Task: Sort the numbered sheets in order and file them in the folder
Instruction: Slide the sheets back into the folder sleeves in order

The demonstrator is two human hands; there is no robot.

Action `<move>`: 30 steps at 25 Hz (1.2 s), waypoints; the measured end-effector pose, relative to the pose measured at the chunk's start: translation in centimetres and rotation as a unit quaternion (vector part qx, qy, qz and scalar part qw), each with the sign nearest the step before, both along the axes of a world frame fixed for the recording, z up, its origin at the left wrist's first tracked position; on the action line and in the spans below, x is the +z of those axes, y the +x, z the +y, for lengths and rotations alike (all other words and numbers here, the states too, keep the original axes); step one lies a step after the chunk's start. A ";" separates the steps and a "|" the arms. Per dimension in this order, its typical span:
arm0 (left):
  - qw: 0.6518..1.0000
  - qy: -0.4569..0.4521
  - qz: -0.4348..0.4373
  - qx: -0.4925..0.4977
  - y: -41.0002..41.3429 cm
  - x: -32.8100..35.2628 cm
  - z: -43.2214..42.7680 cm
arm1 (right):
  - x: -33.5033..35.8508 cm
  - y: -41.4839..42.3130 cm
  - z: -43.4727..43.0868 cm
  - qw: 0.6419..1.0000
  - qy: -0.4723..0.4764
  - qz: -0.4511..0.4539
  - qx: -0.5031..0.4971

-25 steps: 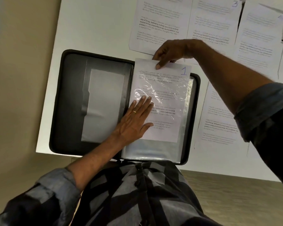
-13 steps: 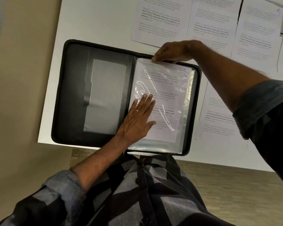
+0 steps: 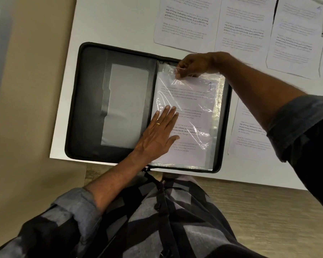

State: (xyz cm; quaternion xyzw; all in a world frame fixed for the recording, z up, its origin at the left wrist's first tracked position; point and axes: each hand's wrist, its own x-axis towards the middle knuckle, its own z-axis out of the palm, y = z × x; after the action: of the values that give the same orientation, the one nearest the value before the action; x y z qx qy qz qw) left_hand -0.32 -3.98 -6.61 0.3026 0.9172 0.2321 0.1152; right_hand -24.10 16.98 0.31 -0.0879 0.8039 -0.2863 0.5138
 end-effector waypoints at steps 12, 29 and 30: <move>0.990 -0.115 0.056 -0.060 0.6 -1.3 2.3 | -3.5 26.4 -1.9 0.832 0.122 0.430 -0.330; 0.988 -0.137 -0.013 -0.077 6.7 1.1 3.0 | -3.7 37.8 -2.1 0.811 0.119 0.338 -0.462; 0.987 -0.135 -0.023 -0.078 7.6 1.3 2.9 | -3.4 37.4 -1.5 0.802 0.105 0.330 -0.486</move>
State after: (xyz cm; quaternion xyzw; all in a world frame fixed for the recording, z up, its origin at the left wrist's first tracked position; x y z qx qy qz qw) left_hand 7.28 -1.06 -5.26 0.3494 0.9108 0.1031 0.1941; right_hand 13.32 15.52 -3.12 0.2801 0.8873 -0.3659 0.0170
